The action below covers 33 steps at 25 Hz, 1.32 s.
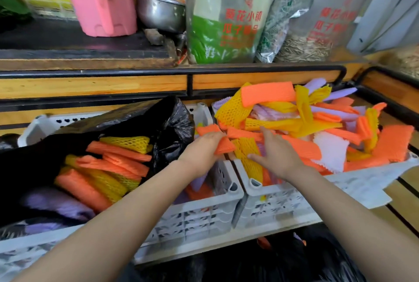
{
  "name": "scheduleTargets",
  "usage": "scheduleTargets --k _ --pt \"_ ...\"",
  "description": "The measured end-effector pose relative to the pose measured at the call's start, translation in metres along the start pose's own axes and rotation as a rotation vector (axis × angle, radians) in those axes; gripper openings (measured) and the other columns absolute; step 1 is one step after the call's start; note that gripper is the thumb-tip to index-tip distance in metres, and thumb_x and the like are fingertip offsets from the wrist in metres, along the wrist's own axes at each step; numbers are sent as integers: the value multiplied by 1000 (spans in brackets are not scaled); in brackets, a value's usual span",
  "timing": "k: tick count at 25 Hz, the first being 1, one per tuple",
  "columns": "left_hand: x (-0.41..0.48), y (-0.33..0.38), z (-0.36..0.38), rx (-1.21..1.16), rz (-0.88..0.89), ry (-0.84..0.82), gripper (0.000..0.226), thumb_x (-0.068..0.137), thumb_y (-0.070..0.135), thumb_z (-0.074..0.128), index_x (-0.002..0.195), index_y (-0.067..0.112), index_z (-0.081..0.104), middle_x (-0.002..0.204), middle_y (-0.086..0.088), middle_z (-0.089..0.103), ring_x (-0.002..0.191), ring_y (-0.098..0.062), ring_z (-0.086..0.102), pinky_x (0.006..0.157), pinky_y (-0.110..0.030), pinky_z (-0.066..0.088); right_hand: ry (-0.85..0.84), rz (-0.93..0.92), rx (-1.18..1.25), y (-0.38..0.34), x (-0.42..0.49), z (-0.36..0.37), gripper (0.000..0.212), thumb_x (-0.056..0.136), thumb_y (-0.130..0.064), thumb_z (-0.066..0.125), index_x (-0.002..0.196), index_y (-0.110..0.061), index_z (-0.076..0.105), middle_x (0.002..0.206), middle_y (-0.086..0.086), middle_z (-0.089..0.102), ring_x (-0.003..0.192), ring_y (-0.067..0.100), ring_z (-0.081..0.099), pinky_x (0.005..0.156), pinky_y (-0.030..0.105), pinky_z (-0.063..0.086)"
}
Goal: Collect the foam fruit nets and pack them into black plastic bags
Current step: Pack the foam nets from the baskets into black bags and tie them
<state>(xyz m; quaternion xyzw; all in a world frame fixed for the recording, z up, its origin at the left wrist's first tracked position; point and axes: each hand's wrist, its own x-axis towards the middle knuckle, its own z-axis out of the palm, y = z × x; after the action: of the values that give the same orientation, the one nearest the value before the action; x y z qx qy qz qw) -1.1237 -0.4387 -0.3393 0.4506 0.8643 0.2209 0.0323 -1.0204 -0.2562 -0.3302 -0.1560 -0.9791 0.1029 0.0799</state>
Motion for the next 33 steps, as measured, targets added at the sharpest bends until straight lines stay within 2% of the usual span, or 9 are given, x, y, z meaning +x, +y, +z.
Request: scheduleTargets --k 4,8,12,16,20,22,26,30,33 --pt "-7 13 -14 -137 -27 201 14 96 20 49 105 11 54 99 -13 67 91 -35 62 73 -46 48 119 10 -29 4 -2 -8 59 83 -45 65 131 -15 48 129 9 53 122 28 44 96 38 40" --pt "-16 41 -34 -228 -13 372 10 96 23 50 96 13 52 86 -14 64 83 -35 60 64 -38 40 328 59 102 1 -6 -37 51 82 -39 67 122 -11 52 120 13 58 113 32 52 85 39 43" --pt "-17 62 -46 -413 -100 522 10 94 22 55 86 18 53 64 6 52 66 -18 53 59 -25 29 469 130 255 -15 -18 -68 48 84 -38 65 119 -8 50 111 14 62 103 35 58 76 40 44" --pt "-24 78 -50 -720 -98 482 42 79 41 58 112 16 65 97 1 69 89 -10 61 82 -26 47 467 121 470 -43 -32 -86 49 84 -37 67 118 -7 46 105 5 62 103 26 58 82 36 46" --pt "-44 84 -56 -571 85 461 81 71 54 58 139 13 43 134 2 47 126 -8 41 108 -21 29 374 98 860 -77 -46 -102 44 84 -27 68 117 -13 42 92 -13 54 89 10 60 83 36 52" --pt "-57 80 -65 -599 90 486 85 69 58 56 142 18 36 134 5 42 125 -2 37 108 -15 26 305 52 932 -90 -55 -108 39 86 -25 66 117 -10 47 86 -13 56 75 0 59 73 27 53" --pt "-90 74 -86 -809 6 434 76 68 63 58 133 32 35 136 1 45 128 -8 42 110 -34 33 241 -64 976 -119 -71 -116 27 89 -20 61 114 -14 53 84 -7 59 61 -6 59 56 14 48" --pt "-131 66 -114 -1030 -36 430 53 74 46 72 112 32 38 118 11 51 99 17 52 89 -12 45 119 -201 1060 -162 -85 -114 21 95 -20 48 115 -26 52 91 -8 60 68 -6 61 60 17 52" --pt "-153 46 -131 -988 -133 521 56 75 33 67 118 26 32 110 20 47 89 22 51 77 -1 42 3 -257 1073 -196 -86 -106 23 100 -22 38 118 -34 44 113 6 57 80 5 60 70 26 57"
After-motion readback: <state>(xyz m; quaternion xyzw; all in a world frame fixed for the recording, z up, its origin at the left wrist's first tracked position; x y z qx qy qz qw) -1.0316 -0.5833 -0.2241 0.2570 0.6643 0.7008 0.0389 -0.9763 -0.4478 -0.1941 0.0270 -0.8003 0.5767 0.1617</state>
